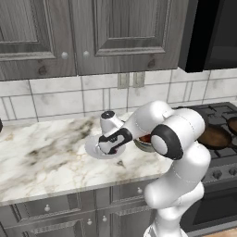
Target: Place one of the steaks on the plate and the other in the bowl. Then place the bowl in the fridge.
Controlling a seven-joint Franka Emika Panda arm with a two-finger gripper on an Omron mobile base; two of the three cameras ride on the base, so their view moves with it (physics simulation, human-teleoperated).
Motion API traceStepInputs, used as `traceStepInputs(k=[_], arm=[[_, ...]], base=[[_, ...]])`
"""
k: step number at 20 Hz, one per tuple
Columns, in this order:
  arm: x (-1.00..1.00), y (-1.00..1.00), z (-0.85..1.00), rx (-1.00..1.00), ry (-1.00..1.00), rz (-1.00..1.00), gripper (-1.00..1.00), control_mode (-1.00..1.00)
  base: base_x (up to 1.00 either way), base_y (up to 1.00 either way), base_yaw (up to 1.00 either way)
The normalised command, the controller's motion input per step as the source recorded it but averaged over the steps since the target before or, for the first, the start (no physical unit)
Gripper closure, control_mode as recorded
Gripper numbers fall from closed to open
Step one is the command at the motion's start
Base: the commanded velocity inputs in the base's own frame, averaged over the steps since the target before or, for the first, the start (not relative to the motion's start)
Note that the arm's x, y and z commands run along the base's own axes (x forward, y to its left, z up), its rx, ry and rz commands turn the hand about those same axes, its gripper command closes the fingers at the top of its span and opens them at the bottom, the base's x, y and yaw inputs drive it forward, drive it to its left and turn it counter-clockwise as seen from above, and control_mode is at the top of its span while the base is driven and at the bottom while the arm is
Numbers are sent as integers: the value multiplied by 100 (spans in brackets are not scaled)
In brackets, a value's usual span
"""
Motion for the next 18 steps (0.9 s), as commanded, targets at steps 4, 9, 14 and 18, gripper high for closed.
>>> traceStepInputs(k=[4,9,14,18], arm=[[0,1,21,0,0,0,-100,-100],[-19,0,48,0,0,0,-100,-100],[-56,-7,65,0,0,0,-100,-100],[-82,-35,65,1,0,0,-100,-100]], base=[[0,0,0],[0,0,0],[0,0,0],[0,0,0]])
